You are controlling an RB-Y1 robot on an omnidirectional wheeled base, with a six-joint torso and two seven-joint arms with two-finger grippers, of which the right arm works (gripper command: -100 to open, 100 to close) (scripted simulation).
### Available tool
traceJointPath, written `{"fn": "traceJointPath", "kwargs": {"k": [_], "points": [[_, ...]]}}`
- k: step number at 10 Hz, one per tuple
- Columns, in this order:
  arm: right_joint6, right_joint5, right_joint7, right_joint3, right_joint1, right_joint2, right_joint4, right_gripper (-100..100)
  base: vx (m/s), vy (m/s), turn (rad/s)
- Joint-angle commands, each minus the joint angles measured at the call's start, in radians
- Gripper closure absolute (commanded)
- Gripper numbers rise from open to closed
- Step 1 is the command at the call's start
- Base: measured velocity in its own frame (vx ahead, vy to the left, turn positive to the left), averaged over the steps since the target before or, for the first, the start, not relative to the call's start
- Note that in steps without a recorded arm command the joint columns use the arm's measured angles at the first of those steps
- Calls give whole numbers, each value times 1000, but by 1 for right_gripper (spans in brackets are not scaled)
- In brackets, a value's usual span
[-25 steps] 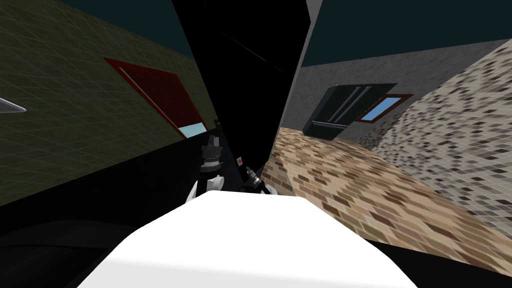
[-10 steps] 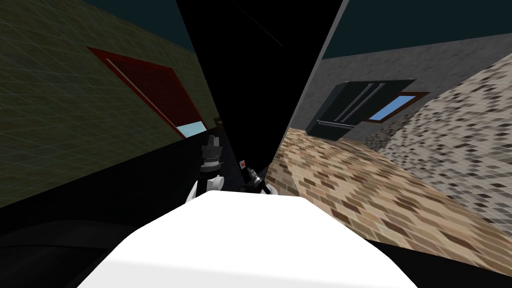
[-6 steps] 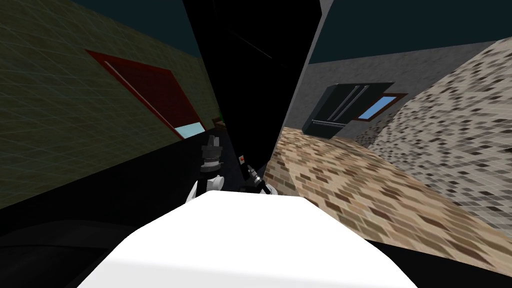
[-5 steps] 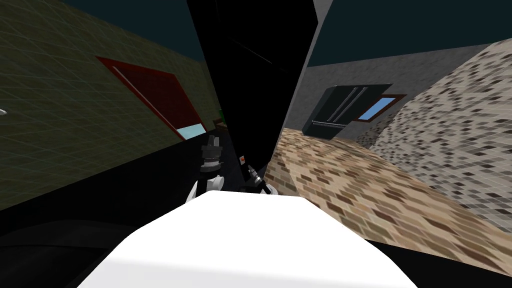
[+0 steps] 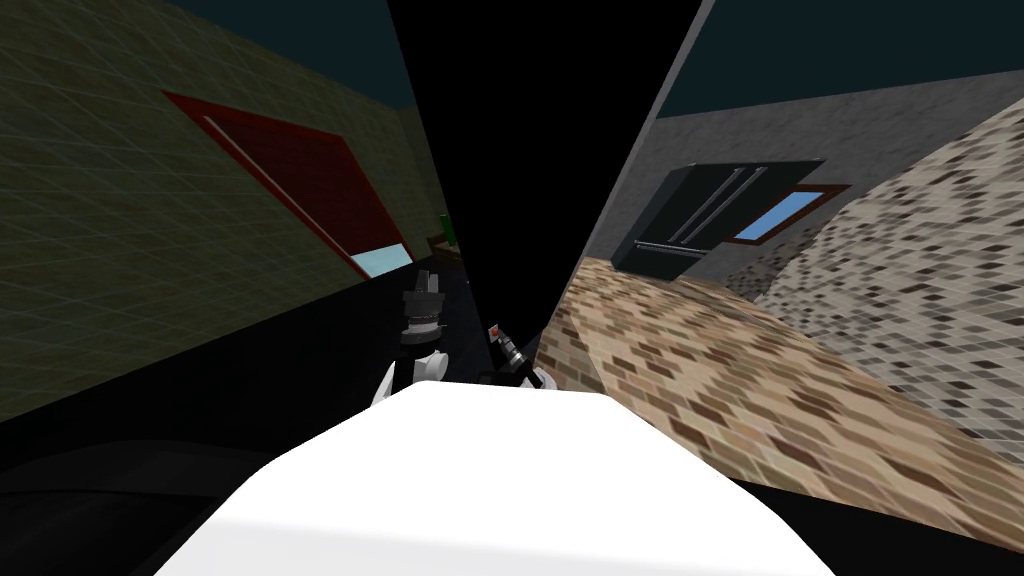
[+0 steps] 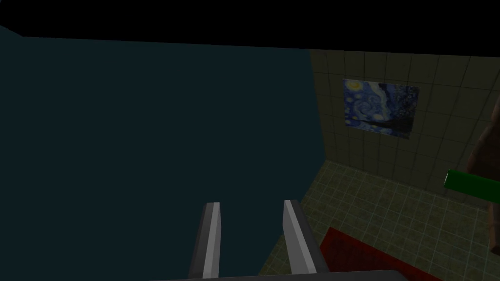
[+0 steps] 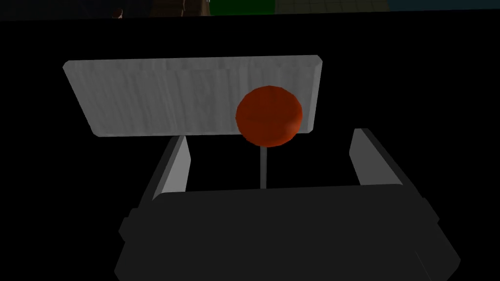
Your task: Push the door open
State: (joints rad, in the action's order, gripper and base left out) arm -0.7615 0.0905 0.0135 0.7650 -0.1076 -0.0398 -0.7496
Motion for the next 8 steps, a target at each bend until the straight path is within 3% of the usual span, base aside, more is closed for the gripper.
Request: {"fn": "traceJointPath", "kwargs": {"k": [1,2,3,8], "points": [[-2,0,-3,-5,-1,15,4,-100,180,169,28],[-3,0,-2,-3,-1,9,4,-100,70,70,-19],[-3,0,-2,-3,-1,9,4,100,-14,-11,10],[-3,0,-2,-3,-1,9,4,100,-12,-13,2]]}}
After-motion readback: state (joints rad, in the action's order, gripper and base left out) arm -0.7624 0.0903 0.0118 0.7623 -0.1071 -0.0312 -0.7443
